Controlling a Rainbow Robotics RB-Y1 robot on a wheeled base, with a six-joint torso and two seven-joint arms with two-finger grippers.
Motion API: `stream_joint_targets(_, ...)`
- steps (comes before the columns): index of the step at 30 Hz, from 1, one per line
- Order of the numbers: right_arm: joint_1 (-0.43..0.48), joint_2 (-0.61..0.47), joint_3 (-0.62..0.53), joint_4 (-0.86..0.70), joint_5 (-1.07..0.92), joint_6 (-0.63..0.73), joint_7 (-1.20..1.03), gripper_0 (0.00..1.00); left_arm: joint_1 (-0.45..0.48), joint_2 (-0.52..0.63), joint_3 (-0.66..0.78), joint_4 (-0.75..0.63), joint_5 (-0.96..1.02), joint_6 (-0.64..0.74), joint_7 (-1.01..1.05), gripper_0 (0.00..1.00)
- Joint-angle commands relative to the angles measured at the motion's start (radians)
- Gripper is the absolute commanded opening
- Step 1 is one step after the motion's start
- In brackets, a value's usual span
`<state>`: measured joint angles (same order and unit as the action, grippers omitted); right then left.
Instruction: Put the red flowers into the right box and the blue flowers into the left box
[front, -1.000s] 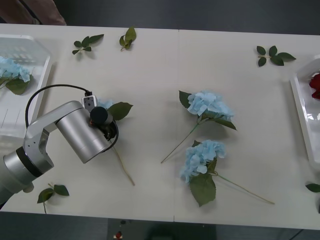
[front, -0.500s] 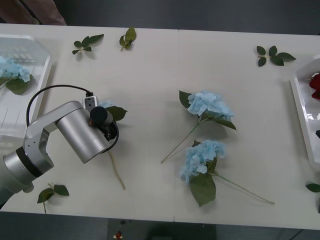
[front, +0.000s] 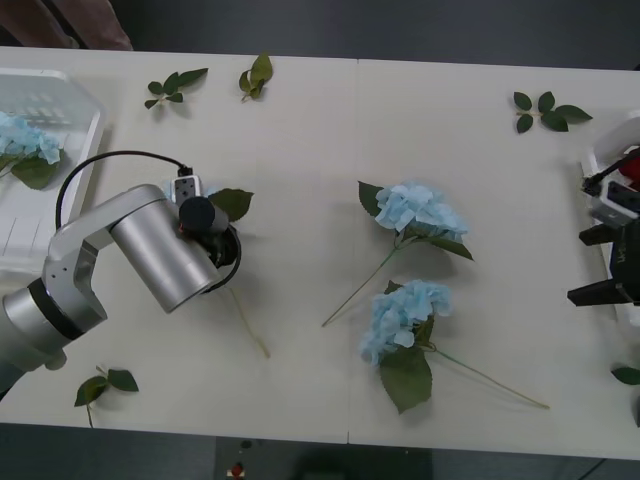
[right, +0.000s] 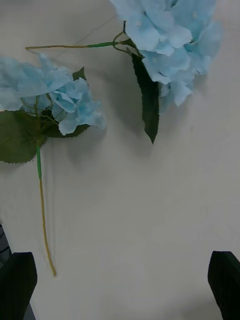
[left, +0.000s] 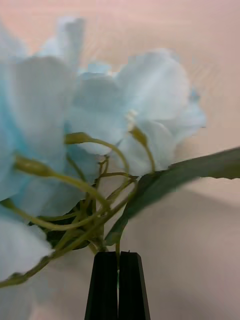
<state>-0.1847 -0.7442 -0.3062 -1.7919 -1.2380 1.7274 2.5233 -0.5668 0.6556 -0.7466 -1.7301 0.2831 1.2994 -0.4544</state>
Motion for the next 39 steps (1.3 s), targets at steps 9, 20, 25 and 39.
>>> stream_joint_targets(9, 0.157, -0.014, 0.144, -0.185, 0.029, -0.115, -0.011, 1.00, -0.137, 0.094, 0.171, -0.175, 0.226, 0.153, -0.296, 0.00)
stream_joint_targets(20, 0.208, 0.071, 0.300, -0.195, 0.218, -0.219, -0.028, 1.00, -0.171, 0.147, 0.202, -0.175, 0.278, 0.153, -0.391, 0.00)
stream_joint_targets(25, 0.208, 0.121, 0.352, -0.195, 0.313, -0.246, -0.043, 1.00, -0.171, 0.147, 0.202, -0.174, 0.280, 0.152, -0.403, 0.62)
stream_joint_targets(39, 0.208, 0.186, 0.486, -0.155, 0.465, -0.339, -0.107, 1.00, -0.123, 0.164, 0.196, -0.175, 0.284, 0.149, -0.695, 1.00)
